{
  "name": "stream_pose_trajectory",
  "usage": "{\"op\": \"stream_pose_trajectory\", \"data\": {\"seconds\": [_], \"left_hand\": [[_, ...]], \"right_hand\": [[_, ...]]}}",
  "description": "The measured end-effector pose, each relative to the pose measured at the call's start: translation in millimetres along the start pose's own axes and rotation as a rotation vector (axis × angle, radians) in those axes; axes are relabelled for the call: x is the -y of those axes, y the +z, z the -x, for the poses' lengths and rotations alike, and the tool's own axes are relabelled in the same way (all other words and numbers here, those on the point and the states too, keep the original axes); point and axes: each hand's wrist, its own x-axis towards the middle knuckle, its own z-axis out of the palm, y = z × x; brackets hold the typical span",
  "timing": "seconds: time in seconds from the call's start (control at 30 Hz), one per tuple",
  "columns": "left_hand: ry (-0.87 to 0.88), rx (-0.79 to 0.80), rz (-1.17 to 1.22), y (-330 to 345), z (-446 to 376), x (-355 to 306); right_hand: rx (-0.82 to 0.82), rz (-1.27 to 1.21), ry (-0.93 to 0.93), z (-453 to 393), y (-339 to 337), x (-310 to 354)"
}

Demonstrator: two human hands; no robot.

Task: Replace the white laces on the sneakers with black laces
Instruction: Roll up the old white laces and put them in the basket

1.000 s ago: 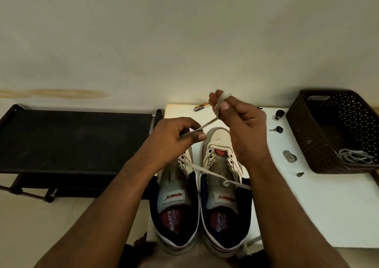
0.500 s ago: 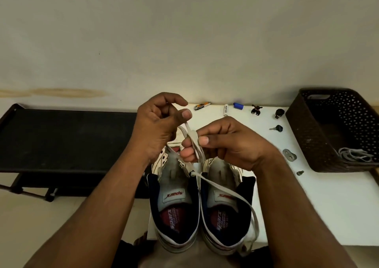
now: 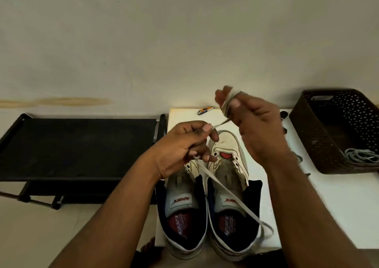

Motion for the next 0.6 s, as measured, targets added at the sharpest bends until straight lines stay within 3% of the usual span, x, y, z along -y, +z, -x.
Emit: {"op": "stream_pose_trajectory", "data": {"seconds": [0.03,0.1,0.2,0.3,0.37,0.5,0.6], "left_hand": [[0.000,-0.014,0.043,-1.1,-0.5,-1.1],[0.016,-0.073,0.130,-6.4,-0.9,-2.7],[0.097,-0.189,0.168,-17.6,1.1,-6.3],[0.203,-0.287,0.138,-28.4,2.2,-8.4],[0.271,-0.364,0.103,-33.6,1.8,-8.3],[0.349,-0.626,0.002,-29.8,-0.2,-8.3],[0.358,-0.726,-0.085,-29.2,-2.5,-7.5]], "right_hand": [[0.014,0.286,-0.018,1.1,-3.5,-4.6],[0.047,0.616,-0.022,3.1,-9.6,-9.1],[0.112,0.834,0.015,3.1,-16.1,-8.3],[0.241,0.942,0.201,3.7,-16.7,-6.5],[0.354,0.773,0.360,5.8,-12.8,-3.3],[0.647,0.191,0.585,8.4,-7.1,8.1],[0.802,-0.162,0.516,9.4,-8.3,10.1]]}}
